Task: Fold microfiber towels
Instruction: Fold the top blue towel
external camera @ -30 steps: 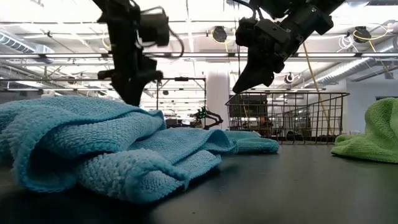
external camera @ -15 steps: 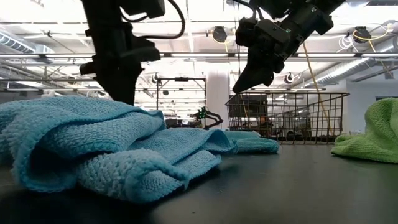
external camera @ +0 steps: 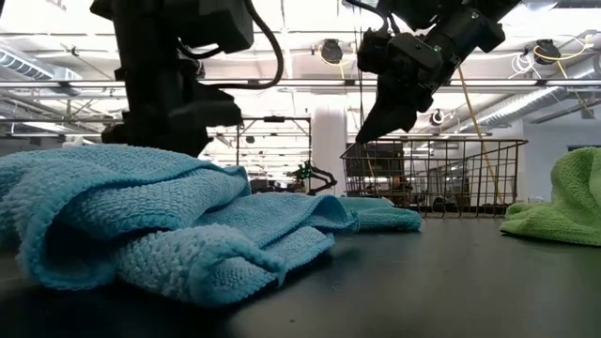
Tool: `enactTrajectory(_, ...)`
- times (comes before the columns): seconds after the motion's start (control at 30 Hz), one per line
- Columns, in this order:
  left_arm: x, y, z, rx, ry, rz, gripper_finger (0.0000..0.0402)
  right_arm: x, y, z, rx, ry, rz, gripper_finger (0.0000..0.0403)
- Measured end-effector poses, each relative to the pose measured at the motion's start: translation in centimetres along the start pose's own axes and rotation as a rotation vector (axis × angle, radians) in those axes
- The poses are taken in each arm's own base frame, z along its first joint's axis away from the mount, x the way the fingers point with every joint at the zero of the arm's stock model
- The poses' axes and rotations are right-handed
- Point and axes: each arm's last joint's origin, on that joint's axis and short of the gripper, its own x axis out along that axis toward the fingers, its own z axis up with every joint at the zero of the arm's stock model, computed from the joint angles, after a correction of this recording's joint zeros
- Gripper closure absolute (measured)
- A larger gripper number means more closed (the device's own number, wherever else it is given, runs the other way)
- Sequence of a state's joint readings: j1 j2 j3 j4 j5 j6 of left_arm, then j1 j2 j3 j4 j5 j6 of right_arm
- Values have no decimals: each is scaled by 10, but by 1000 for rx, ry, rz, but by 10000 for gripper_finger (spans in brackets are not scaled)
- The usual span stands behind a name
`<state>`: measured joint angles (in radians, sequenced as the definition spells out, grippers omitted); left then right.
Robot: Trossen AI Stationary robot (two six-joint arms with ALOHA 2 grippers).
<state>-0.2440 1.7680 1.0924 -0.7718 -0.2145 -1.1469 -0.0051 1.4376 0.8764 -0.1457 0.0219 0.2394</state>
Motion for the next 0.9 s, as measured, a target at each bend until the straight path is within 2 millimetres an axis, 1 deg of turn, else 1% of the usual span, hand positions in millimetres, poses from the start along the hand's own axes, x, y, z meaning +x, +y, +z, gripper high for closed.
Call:
enactTrajectory(0.1, -2, -3, -1, 4, -9, -24, 305, 0, 0, 0, 0, 0, 0, 403)
enactTrajectory(0.3, -1, -3, -3, 21, -8, -17, 305, 0, 0, 0, 0, 1, 0, 403)
enactTrajectory(0.7, 0, 0, 4, 19, -34, 0, 305, 0, 0, 0, 0, 1, 0, 403)
enactTrajectory(0.9, 0, 0, 4, 34, -34, 1, 305, 0, 0, 0, 2, 1, 0, 403)
